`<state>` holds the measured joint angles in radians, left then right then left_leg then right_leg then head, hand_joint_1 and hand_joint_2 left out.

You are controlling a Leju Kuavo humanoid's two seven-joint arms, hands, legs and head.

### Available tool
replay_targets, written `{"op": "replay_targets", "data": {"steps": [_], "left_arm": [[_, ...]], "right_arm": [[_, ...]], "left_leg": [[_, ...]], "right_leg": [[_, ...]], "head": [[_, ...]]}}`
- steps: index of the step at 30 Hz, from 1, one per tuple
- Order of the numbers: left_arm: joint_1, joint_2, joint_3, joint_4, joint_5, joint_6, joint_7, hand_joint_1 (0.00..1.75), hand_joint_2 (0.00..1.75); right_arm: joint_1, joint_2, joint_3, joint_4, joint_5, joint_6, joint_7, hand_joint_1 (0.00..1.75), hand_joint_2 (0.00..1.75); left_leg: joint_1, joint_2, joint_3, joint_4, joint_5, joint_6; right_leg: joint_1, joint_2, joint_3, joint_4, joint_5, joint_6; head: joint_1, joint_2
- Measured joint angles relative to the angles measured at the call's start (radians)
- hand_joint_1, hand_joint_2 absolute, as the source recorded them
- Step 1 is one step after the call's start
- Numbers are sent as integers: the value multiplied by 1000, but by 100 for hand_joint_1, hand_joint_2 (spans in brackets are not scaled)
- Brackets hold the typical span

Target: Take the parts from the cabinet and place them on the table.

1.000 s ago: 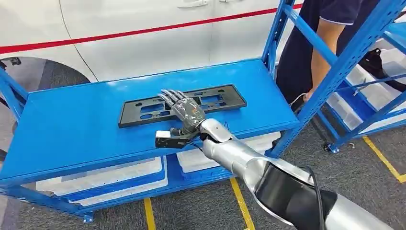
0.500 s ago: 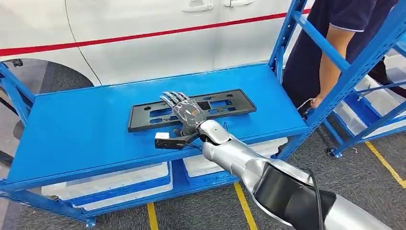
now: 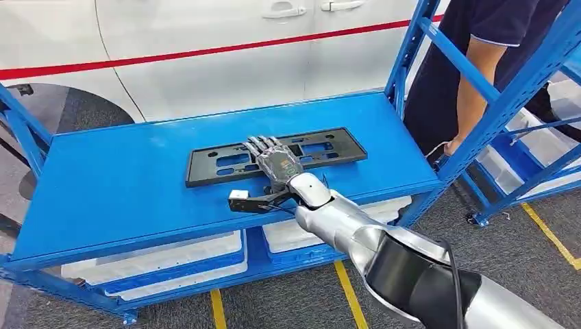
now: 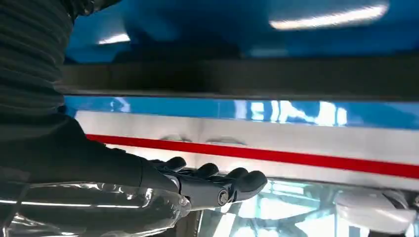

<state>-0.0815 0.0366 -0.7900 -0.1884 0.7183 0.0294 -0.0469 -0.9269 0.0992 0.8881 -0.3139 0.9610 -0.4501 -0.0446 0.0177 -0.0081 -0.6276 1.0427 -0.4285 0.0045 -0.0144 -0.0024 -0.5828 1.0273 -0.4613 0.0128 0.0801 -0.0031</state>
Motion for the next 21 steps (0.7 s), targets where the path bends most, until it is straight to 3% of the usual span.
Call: {"op": "replay_targets", "data": {"steps": [9, 10, 11, 15, 21], "left_arm": [[-2, 0, 0, 0, 4, -1, 0, 0, 0], [-2, 0, 0, 0, 4, -2, 0, 0, 0], [-2, 0, 0, 0, 4, -3, 0, 0, 0], [-4, 0, 0, 0, 6, -3, 0, 0, 0], [-3, 0, 2, 0, 15, -4, -5, 0, 0]], "right_arm": [[-4, -8, 31, 19, 22, 14, 29, 0, 175], [-5, -8, 33, 20, 31, 20, 40, 44, 175], [-6, -8, 36, 21, 37, 30, 56, 175, 175], [-5, -8, 49, 28, 48, 61, 98, 175, 175], [-1, -24, 49, 41, 42, 90, 108, 175, 175]], "left_leg": [[1, 1, 5, -4, 1, -1], [1, 1, 6, -4, 2, -2], [1, 1, 7, -5, 2, -2], [1, 1, 9, -6, 2, -3], [1, 1, 9, -6, 2, -3]], "right_leg": [[3, 1, 1, 2, 0, 0], [3, 1, 1, 2, 0, 0], [3, 1, 1, 2, 0, 0], [3, 1, 3, 2, -1, -1], [2, 1, 3, 2, -1, -1]], "head": [[0, 0], [0, 0], [0, 0], [0, 0], [0, 0]]}}
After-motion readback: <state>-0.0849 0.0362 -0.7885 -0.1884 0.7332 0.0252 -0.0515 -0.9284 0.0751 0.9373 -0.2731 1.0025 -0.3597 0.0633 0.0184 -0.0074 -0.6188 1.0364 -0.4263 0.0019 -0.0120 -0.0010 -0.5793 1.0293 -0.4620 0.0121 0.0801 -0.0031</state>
